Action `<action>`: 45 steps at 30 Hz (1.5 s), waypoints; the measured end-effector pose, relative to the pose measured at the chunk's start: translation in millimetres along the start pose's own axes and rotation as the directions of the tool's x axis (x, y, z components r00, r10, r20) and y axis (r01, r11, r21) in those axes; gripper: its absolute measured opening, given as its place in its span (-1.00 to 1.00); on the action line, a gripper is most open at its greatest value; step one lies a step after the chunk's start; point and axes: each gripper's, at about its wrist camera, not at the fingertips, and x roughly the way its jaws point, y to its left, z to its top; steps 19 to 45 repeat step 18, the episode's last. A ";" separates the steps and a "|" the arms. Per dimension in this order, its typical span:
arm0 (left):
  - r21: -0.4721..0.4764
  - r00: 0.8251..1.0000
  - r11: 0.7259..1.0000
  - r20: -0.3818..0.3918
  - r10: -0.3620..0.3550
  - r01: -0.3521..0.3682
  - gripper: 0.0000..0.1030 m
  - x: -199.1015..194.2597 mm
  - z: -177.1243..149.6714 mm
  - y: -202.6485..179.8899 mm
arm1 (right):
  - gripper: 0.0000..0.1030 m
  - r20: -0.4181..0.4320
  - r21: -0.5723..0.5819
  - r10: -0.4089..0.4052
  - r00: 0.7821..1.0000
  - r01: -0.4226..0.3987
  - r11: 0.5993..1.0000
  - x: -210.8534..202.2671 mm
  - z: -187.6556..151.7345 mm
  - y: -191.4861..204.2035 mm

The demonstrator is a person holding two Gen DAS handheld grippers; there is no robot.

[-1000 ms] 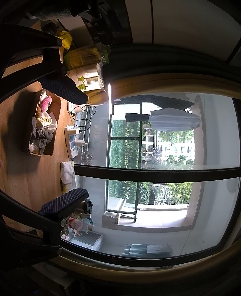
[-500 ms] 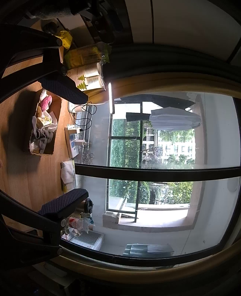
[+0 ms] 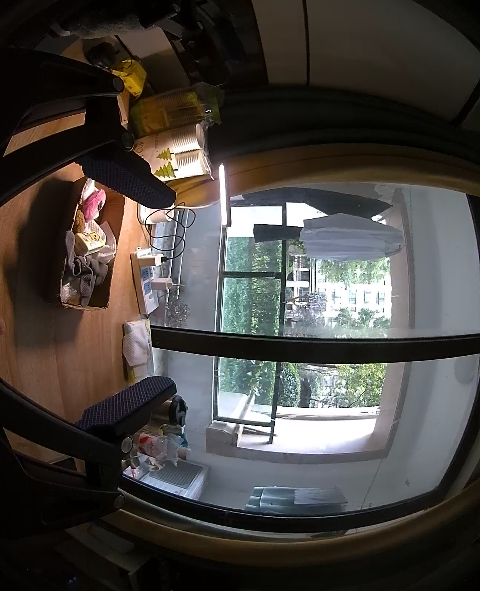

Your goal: Organize soft objects

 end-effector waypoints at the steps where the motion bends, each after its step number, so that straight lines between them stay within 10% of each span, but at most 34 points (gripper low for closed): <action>1: 0.000 1.000 1.000 0.000 0.001 -0.001 0.98 0.1 0.0 0.0 | 0.83 -0.001 0.000 0.000 1.000 0.000 1.000 0.3 0.0 0.0; 45: -0.001 1.000 1.000 -0.015 -0.006 0.006 0.98 3.0 -1.1 -2.4 | 0.83 -0.010 -0.001 0.001 1.000 -0.001 1.000 4.4 -4.1 -4.7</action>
